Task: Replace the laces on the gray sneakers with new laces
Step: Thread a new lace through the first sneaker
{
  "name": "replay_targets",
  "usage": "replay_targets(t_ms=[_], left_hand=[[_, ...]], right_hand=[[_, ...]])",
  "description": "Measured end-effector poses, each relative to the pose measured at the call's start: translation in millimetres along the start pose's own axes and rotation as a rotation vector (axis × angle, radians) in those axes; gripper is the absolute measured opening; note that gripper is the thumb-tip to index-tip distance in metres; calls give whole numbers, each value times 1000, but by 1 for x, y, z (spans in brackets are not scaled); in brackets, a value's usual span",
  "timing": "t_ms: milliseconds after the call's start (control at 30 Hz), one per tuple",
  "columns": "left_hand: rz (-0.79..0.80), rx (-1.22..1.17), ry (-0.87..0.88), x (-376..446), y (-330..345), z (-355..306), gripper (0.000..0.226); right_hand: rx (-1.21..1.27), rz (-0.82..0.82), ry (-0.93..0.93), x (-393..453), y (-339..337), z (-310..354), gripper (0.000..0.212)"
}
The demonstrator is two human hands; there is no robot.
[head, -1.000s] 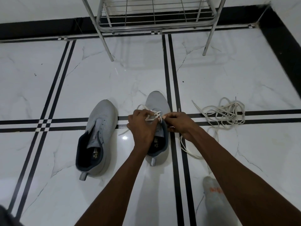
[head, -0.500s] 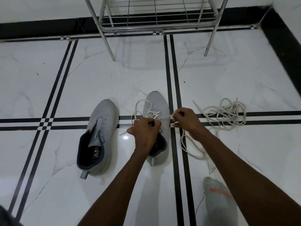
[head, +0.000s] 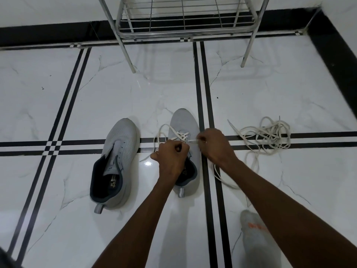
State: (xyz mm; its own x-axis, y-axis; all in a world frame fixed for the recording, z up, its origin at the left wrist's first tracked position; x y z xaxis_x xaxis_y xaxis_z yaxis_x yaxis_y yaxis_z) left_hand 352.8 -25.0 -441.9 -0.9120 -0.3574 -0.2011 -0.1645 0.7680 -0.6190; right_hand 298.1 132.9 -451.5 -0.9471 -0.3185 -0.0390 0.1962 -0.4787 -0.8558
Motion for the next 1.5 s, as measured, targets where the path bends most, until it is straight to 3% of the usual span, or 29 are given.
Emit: replay_targets(t_ms=[67, 133, 267, 367, 467, 567, 633, 700, 833, 1033, 1167, 1233, 1500], left_hand=[[-9, 14, 9, -2, -1, 1, 35], [-10, 22, 24, -4, -2, -1, 35], [20, -14, 31, -1, 0, -2, 34], [19, -16, 56, -1, -1, -4, 34], [-29, 16, 36, -2, -3, -4, 35], [-22, -29, 11, 2, -3, 1, 36], [-18, -28, 18, 4, -2, 0, 38], [-16, -29, 53, 5, -2, -2, 41], [-4, -27, 56, 7, -1, 1, 37], [-18, 30, -8, 8, -2, 1, 37], [9, -7, 0, 9, -2, 0, 37], [9, -27, 28, 11, -3, 2, 35], [8, 19, 8, 15, -3, 4, 38]], right_hand=[[-173, 58, 170, -7, -8, -27, 15], [-276, 69, 177, -12, -12, -39, 19], [114, 15, -71, -2, -3, -4, 33], [109, 47, -93, -2, 6, 14, 30], [-29, 10, 96, -6, -4, -8, 21], [-240, 131, 238, -14, -16, -28, 9], [-263, 152, 131, -10, -15, -20, 18], [-70, 104, 28, -5, -11, 4, 37], [-13, 30, -51, 3, 2, 24, 19], [-265, 119, 184, -9, -5, -21, 15], [57, 45, 2, -6, -4, 3, 28], [66, 44, -35, 0, 1, 17, 20], [50, 93, 131, -12, -13, -21, 13]])
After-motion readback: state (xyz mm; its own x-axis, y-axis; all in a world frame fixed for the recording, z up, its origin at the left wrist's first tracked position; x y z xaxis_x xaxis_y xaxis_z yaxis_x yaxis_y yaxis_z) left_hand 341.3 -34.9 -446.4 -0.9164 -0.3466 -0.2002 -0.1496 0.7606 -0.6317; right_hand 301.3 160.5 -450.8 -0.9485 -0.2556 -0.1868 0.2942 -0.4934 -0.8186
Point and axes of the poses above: each hand's wrist, its own x-axis towards the middle knuckle, its own y-axis out of the palm, z = x × y, the point moved 2 cm from there along x, towards the middle knuckle, and after that the axes turned 5 degrees about -y, right-handed, at the moved point
